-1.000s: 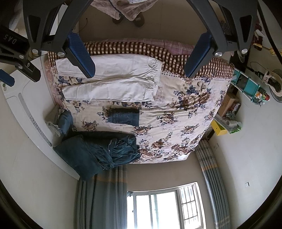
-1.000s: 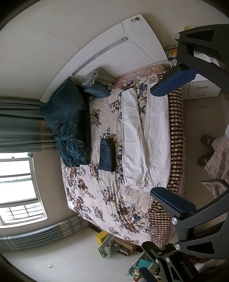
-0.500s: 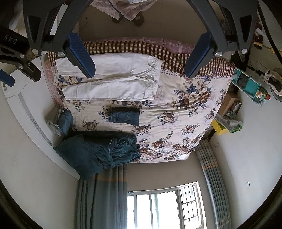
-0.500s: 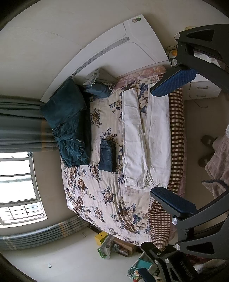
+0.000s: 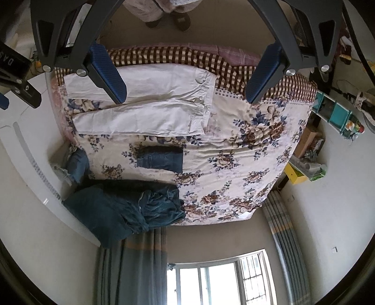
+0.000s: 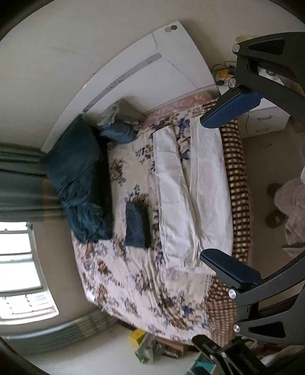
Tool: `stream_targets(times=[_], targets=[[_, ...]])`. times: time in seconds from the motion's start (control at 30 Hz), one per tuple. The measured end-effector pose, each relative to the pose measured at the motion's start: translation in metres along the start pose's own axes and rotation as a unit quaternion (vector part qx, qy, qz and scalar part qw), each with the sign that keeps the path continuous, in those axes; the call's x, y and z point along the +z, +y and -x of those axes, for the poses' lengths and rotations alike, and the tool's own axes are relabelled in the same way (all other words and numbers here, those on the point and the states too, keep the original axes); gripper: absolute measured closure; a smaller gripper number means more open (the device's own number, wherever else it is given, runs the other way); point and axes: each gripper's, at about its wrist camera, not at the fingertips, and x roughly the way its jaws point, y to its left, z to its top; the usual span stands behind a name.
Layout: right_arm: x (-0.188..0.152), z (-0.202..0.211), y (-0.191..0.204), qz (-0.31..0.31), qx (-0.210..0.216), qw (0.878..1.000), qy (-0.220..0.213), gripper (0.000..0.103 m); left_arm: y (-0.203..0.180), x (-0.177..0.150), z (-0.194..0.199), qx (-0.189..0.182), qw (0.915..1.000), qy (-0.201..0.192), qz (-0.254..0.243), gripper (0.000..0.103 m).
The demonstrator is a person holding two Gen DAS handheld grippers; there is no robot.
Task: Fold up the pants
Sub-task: 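Lower both tools toward the waistband edge of the white pants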
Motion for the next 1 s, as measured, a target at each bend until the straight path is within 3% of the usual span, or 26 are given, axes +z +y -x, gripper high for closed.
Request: stream_targets(times=[0.3, 0.73, 1.0], targets=[[0.021, -0.154, -0.015, 0.000, -0.038, 0.998, 0.057, 0.000, -0.028, 0.017, -0.114, 0.010, 0.9983, 0.057, 0.003, 0.000], [0.105, -0.452, -0.064, 0.051, -0.009, 0.986, 0.158, 0.000, -0.100, 0.047, -0.312, 0.041, 0.9887, 0.141, 0.031, 0.000], [0.118, -0.609, -0.059, 0.086, -0.027, 0.975, 0.201, 0.000, -0.123, 0.048, -0.442, 0.037, 0.9796, 0.190, 0.053, 0.000]])
